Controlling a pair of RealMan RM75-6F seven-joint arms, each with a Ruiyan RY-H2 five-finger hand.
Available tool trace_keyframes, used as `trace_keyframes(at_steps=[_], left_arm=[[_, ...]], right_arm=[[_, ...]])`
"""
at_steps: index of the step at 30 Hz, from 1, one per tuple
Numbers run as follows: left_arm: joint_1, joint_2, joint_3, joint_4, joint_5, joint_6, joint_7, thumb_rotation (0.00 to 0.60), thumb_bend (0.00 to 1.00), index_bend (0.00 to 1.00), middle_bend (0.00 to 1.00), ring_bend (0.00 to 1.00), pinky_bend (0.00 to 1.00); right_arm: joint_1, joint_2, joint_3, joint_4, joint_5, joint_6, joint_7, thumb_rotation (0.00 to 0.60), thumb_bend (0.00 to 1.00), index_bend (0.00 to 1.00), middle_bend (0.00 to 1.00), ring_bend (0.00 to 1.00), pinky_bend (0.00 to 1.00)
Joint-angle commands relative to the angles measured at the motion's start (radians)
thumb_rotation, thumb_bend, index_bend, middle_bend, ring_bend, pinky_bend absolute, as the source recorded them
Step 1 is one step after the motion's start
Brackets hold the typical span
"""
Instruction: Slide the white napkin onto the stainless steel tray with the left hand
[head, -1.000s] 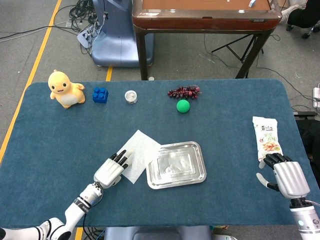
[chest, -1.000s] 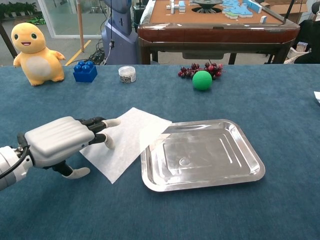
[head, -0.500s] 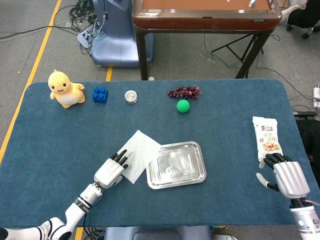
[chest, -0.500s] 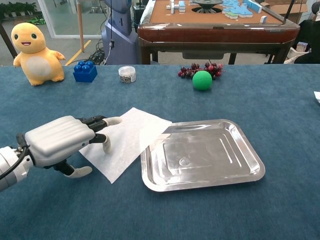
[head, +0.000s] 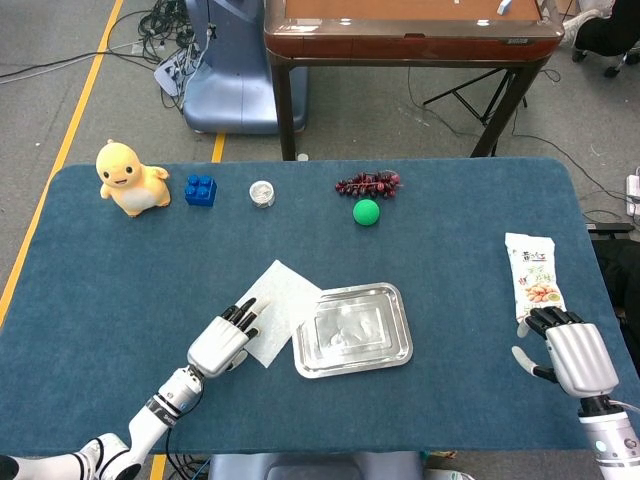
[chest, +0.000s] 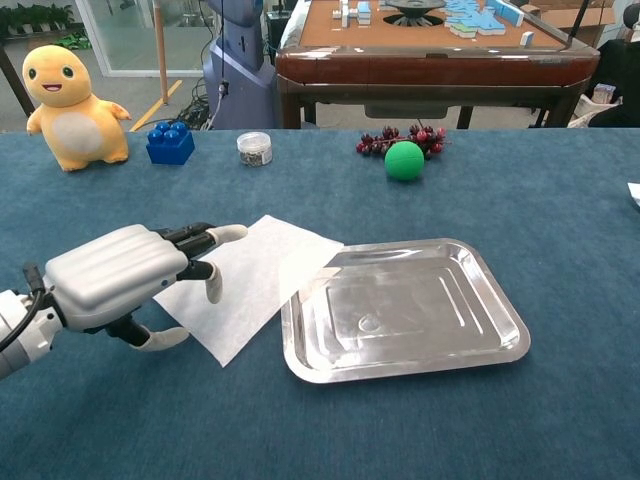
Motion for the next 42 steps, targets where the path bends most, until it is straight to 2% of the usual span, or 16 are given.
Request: trace_keyframes(at_steps=[1,17,26,42], left_arm=[[0.001,0.0,0.001,0.003,-0.001,-0.002,0.0,0.6,0.28,0.4,0.02,0.0,0.23],[0.007,0.0,0.003,0.021,-0.001,0.003,0.012,0.6,0.28,0.36,0.02,0.0,0.24],[0.013,0.002,0.003,0.023,-0.004,0.005,0.014,0.6,0.2,0.34,0.02,0.0,0.24],[0.013,-0.048,-0.001,0.078,0.011,0.029,-0.007,0.6,0.18,0.32,0.03,0.0,0.25]], right_arm=[[0.0,0.0,0.0,0.0,0.0,0.0,0.001,0.6,0.26,0.54,0.44,0.34,0.44],[0.001,0.001,-0.001,-0.001,0.0,-0.001,0.001,0.6,0.26,0.54,0.44,0.35,0.44],[0.002,0.0,-0.001,0.0,0.0,-0.004,-0.002,0.6,0.26,0.54,0.44,0.34,0.44],[0.001,0.002,-0.001,-0.001,-0.001,-0.001,0.004,0.6,0.26,0.54,0.44,0.35,0.44]])
